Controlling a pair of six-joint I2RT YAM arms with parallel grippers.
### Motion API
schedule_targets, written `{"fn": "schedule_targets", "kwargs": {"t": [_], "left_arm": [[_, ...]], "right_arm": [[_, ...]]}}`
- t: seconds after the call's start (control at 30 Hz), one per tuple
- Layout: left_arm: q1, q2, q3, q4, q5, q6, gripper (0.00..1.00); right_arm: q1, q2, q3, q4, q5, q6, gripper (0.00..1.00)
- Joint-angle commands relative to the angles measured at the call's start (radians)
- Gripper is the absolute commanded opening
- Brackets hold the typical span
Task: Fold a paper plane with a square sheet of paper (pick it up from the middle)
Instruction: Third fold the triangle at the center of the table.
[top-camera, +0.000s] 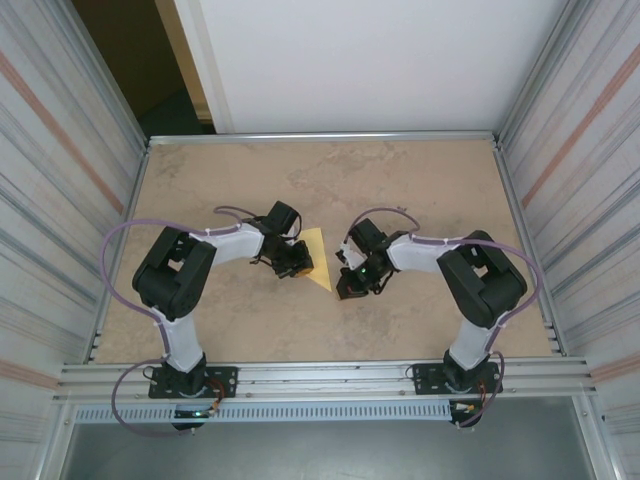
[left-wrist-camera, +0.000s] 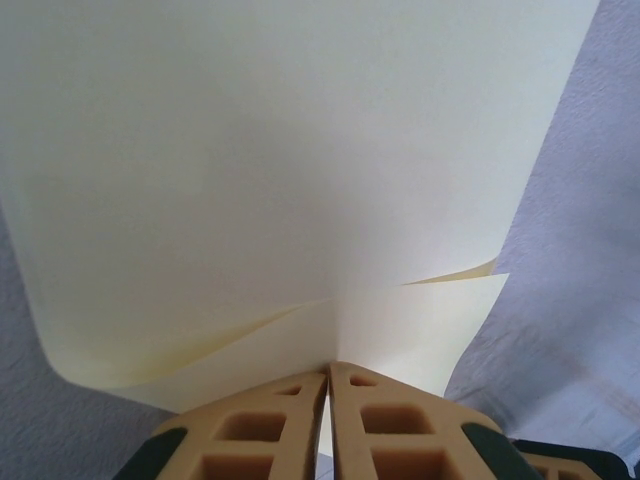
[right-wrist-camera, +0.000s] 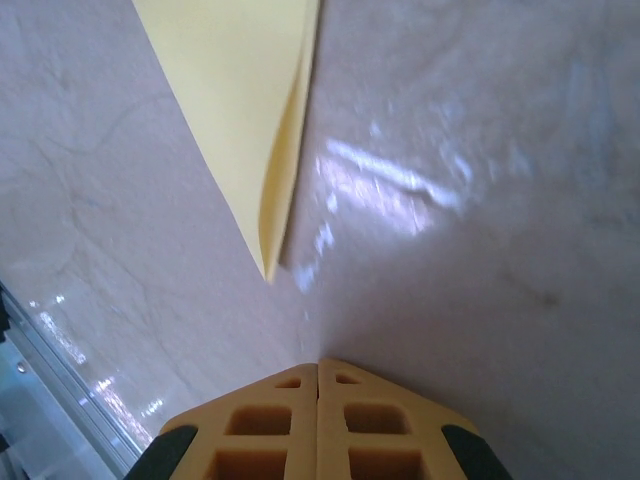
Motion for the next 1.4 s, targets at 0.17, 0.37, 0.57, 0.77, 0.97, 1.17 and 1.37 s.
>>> {"fn": "schedule_targets", "kwargs": {"t": [0.17,0.37,0.57,0.77,0.97,1.17,1.37], "left_arm": [[0.007,0.086,-0.035,-0.096,-0.106,0.019,0.12],[0.007,0.079,-0.032,-0.090,-0.099,0.018,0.12],[0.007,0.072,-0.032,-0.085,-0.092,0.018,0.12],[0.011,0.045,-0.019,-0.056,-0.075,0.045,0.12],[0.010,-0.071,-0.007,0.078,-0.056,0.120,0.13],[-0.035,-0.132,-0.111,0.224,-0.038,0.125,0.09],[-0.074,-0.116,-0.149,0.252,-0.046,0.108,0.06]], "right_arm": [[0.036,0.006,0.100,0.053,0.021,0.069,0.03],[0.047,0.116,0.179,0.077,0.025,0.079,0.00],[0.038,0.164,0.192,0.062,0.035,0.072,0.00],[0.031,0.184,0.160,0.035,0.060,0.063,0.00],[0.006,0.193,0.136,0.015,0.067,0.069,0.00],[0.006,0.196,0.139,0.011,0.065,0.072,0.00],[0.005,0.197,0.141,0.009,0.058,0.073,0.00]]}}
